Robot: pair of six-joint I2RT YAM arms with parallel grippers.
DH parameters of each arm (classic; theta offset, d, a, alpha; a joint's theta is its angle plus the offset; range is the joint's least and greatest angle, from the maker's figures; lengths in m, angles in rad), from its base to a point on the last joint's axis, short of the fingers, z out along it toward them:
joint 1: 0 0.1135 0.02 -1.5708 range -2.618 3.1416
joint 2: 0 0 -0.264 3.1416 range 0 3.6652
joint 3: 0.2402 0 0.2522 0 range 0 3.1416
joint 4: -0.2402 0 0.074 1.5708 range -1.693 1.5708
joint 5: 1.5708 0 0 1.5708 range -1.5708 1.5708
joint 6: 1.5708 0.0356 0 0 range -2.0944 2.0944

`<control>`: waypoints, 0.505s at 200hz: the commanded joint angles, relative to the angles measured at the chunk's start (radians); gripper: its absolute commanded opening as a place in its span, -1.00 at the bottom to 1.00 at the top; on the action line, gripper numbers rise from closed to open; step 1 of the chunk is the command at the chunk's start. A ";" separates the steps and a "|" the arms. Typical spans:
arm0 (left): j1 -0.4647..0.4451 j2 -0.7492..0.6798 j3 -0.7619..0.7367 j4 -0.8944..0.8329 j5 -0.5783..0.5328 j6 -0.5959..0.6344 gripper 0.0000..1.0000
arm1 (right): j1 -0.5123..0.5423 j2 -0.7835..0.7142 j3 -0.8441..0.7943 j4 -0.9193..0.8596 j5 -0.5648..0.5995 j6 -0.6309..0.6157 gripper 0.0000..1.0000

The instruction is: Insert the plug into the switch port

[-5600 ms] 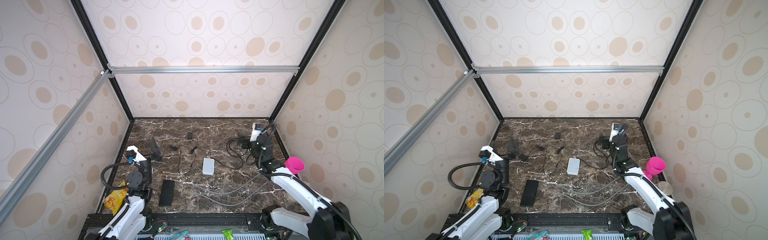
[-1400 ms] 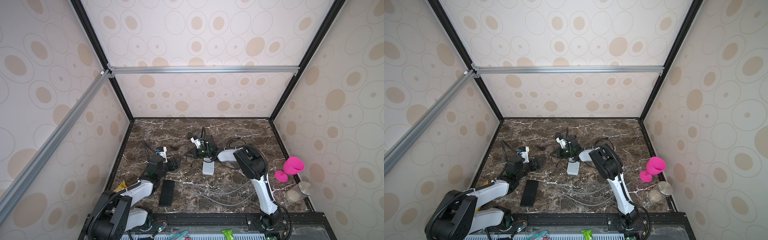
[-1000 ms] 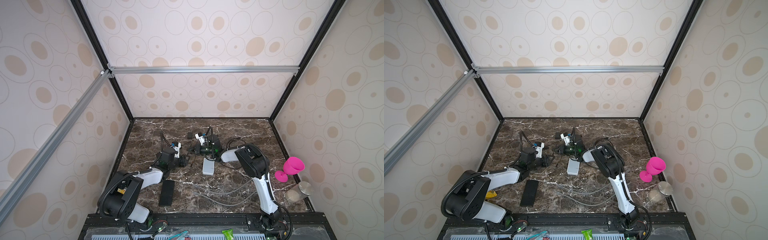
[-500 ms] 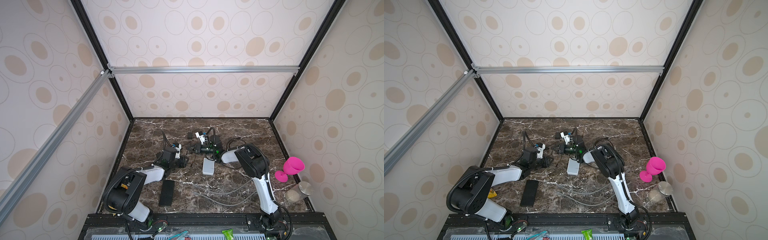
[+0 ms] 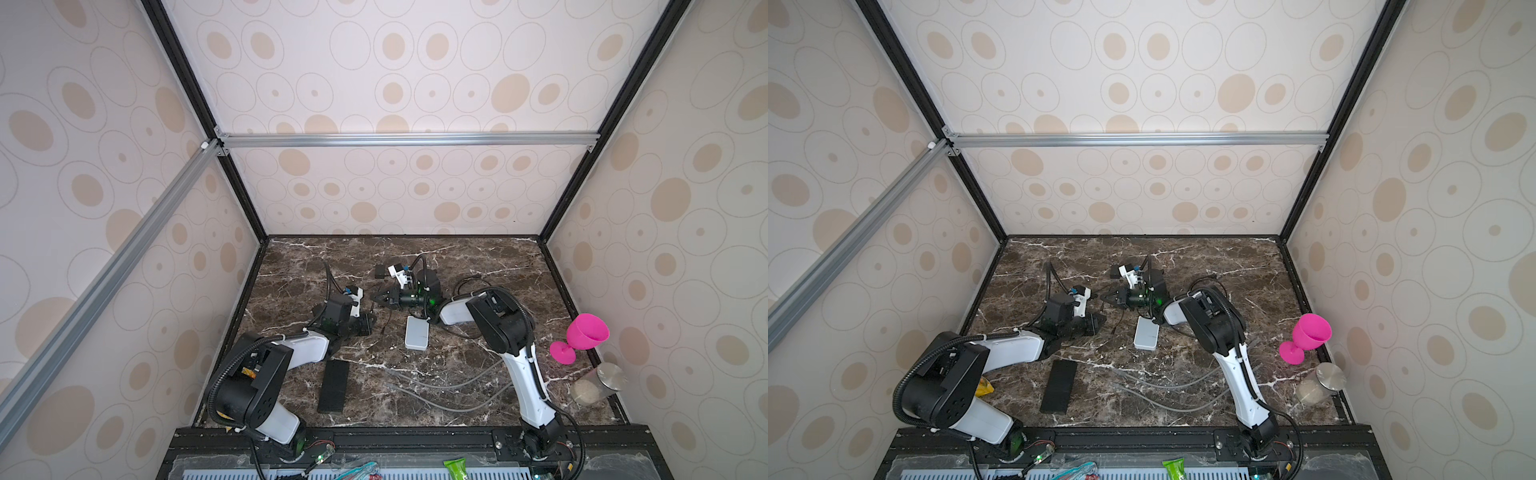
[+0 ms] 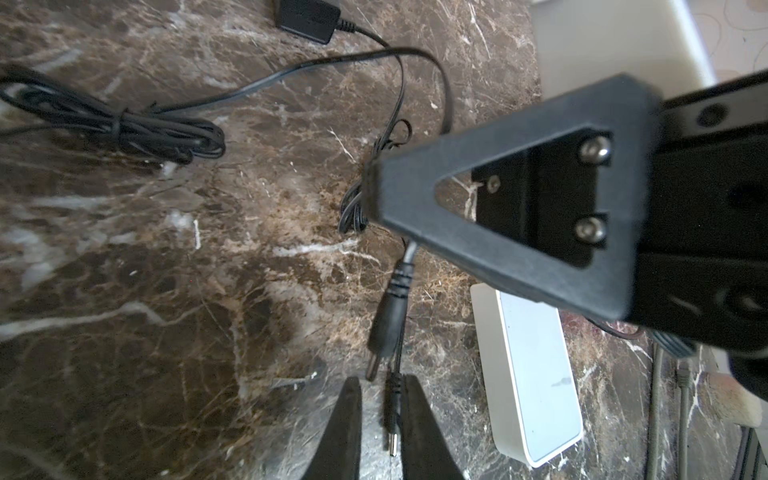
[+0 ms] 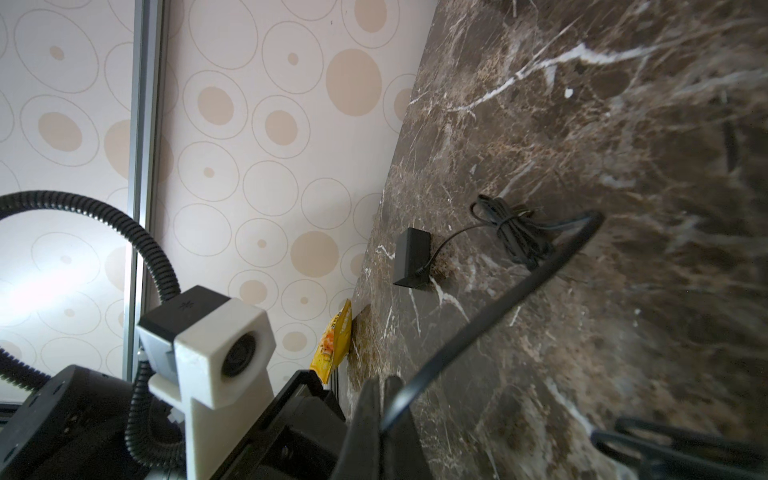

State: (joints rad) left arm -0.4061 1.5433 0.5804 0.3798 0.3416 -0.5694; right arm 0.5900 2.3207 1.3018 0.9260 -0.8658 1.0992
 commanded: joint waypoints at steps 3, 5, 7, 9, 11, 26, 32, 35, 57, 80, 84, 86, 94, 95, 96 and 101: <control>-0.002 -0.009 0.024 0.008 0.012 0.019 -0.72 | 0.005 0.026 0.024 0.029 -0.025 0.051 -1.00; -0.001 -0.009 0.023 0.008 0.014 0.019 -0.73 | 0.006 0.025 0.024 0.027 -0.027 0.050 -1.00; -0.001 -0.009 0.024 0.008 0.014 0.018 -0.73 | 0.005 0.025 0.024 0.025 -0.027 0.049 -1.00; -0.002 -0.009 0.024 0.009 0.014 0.018 -0.74 | 0.005 0.023 0.025 0.023 -0.027 0.048 -1.00; -0.002 -0.009 0.023 0.010 0.014 0.019 -0.75 | 0.006 0.023 0.026 0.020 -0.027 0.047 -1.00; -0.001 -0.009 0.022 0.011 0.015 0.019 -0.84 | 0.006 0.022 0.026 0.005 -0.027 0.036 -1.00; -0.002 -0.009 0.022 0.011 0.016 0.019 -0.87 | 0.005 0.020 0.026 0.000 -0.027 0.033 -1.00; -0.002 -0.009 0.022 0.010 0.016 0.019 -0.88 | 0.005 0.020 0.026 -0.002 -0.027 0.033 -1.00; -0.002 -0.009 0.022 0.013 0.018 0.019 -0.98 | 0.005 0.020 0.028 -0.005 -0.027 0.030 -1.00; -0.002 -0.009 0.022 0.013 0.018 0.018 -1.00 | 0.005 0.020 0.028 -0.006 -0.027 0.030 -1.00; -0.002 -0.009 0.021 0.012 0.018 0.019 -1.00 | 0.005 0.020 0.027 -0.007 -0.027 0.030 -1.00; -0.002 -0.009 0.021 0.012 0.018 0.019 -1.00 | 0.005 0.020 0.027 -0.008 -0.027 0.029 -1.00; -0.002 -0.009 0.022 0.014 0.018 0.019 -1.00 | 0.006 0.019 0.027 -0.007 -0.027 0.028 -1.00; -0.001 -0.009 0.022 0.014 0.018 0.019 -1.00 | 0.005 0.019 0.028 -0.007 -0.027 0.028 -1.00; -0.001 -0.009 0.022 0.014 0.018 0.019 -1.00 | 0.005 0.019 0.027 -0.007 -0.027 0.028 -1.00; -0.002 -0.009 0.022 0.013 0.018 0.019 -1.00 | 0.004 0.018 0.026 -0.007 -0.027 0.028 -1.00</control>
State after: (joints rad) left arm -0.4061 1.5429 0.5804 0.3805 0.3542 -0.5644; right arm 0.5896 2.3360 1.3109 0.9043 -0.8822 1.1175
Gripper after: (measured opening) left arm 0.047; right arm 0.043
